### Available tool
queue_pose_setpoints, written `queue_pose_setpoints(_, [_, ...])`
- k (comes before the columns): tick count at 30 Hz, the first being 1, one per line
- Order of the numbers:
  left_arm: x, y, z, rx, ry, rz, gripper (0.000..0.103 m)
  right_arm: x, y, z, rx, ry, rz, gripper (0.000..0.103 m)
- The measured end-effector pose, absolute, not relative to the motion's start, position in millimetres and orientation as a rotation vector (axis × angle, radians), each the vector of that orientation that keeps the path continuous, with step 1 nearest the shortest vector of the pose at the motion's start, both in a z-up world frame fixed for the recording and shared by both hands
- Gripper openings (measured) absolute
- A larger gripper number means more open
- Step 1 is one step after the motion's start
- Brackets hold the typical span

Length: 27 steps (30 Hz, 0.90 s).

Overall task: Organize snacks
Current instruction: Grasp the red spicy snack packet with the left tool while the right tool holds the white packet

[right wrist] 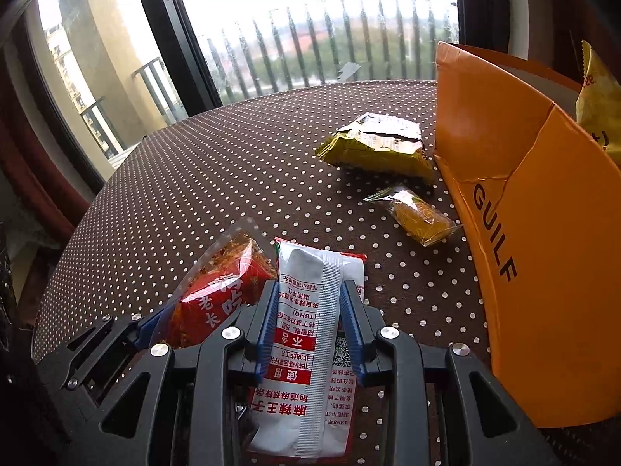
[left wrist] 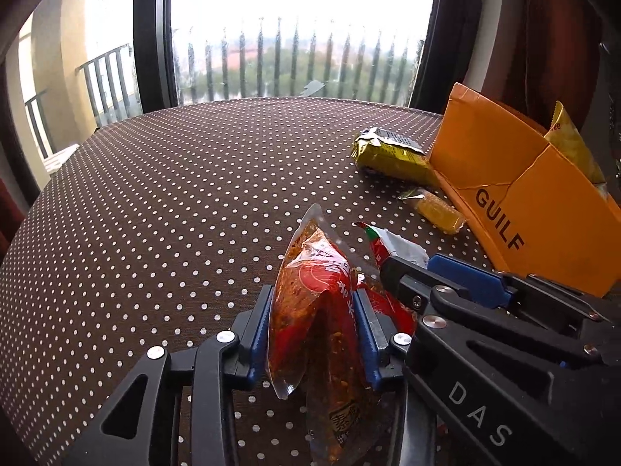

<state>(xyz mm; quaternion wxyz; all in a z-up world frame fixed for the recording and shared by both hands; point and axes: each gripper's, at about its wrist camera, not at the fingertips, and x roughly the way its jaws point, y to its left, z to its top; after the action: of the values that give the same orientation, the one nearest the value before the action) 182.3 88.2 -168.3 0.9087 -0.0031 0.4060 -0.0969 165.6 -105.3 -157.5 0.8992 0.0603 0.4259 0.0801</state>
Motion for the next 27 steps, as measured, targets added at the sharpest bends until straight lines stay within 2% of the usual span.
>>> queue_pose_setpoints(7, [176.3, 87.8, -144.9, -0.018, 0.798, -0.194, 0.039, 157.7, -106.8, -135.7, 0.122, 0.837, 0.174, 0.035])
queue_pose_setpoints(27, [150.6, 54.3, -36.0, 0.028, 0.599, -0.223, 0.039, 131.6, -132.2, -28.3, 0.138, 0.615, 0.156, 0.035])
